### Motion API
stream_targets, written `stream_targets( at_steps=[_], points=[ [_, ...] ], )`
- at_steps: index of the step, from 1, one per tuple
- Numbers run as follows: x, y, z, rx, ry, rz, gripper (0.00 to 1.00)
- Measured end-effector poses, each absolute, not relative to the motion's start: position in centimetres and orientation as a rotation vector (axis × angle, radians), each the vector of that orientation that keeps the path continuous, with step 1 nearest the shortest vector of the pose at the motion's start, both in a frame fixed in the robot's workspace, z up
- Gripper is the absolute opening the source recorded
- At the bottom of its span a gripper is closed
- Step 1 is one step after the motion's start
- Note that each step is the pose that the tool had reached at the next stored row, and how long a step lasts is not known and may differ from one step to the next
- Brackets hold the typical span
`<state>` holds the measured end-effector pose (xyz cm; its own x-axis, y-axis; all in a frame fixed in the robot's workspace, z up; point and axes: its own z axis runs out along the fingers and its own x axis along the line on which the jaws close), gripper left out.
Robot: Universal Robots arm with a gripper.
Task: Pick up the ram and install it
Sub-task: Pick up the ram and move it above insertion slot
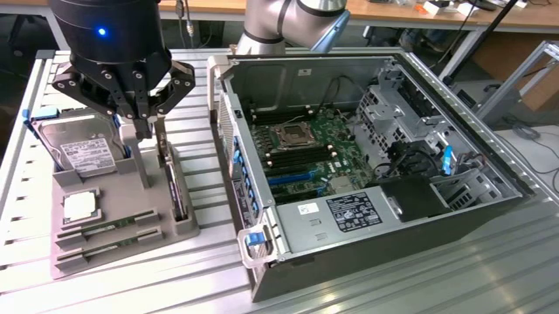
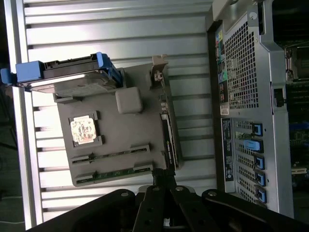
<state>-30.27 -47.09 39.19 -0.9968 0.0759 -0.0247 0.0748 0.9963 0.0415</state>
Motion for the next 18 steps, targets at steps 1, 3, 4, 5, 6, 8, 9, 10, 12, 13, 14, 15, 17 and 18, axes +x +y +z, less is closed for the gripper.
stream_targets(
  at_steps=[1, 3, 4, 5, 6, 8, 9, 10, 12, 13, 14, 15, 17, 18],
  points=[
    [-30.27, -47.09, 39.19, 0.115, 3.113, 0.063, 0.10],
    [-30.28, -47.09, 39.19, 0.092, 3.114, 0.063, 0.10],
    [-30.28, -47.09, 39.19, 0.071, 3.114, 0.064, 0.10],
    [-30.27, -47.09, 39.19, 0.048, 3.115, 0.064, 0.10],
    [-30.28, -47.09, 39.19, 0.030, 3.116, 0.064, 0.10],
    [-30.27, -47.09, 39.19, -0.007, 3.116, 0.065, 0.10],
    [-30.28, -47.09, 39.19, -0.025, 3.116, 0.065, 0.10],
    [-30.28, -47.09, 39.19, -0.039, 3.116, 0.065, 0.10],
    [-30.27, -47.09, 39.19, -0.078, 3.116, 0.066, 0.10],
    [-30.28, -47.09, 39.19, -0.091, 3.116, 0.066, 0.10],
    [-30.27, -47.09, 39.19, -0.103, 3.116, 0.066, 0.10],
    [-30.28, -47.09, 39.19, -0.130, 3.115, 0.066, 0.10],
    [-30.28, -47.09, 39.19, -0.175, 3.114, 0.067, 0.10],
    [-30.28, -47.09, 39.19, -0.198, 3.112, 0.067, 0.10]
  ],
)
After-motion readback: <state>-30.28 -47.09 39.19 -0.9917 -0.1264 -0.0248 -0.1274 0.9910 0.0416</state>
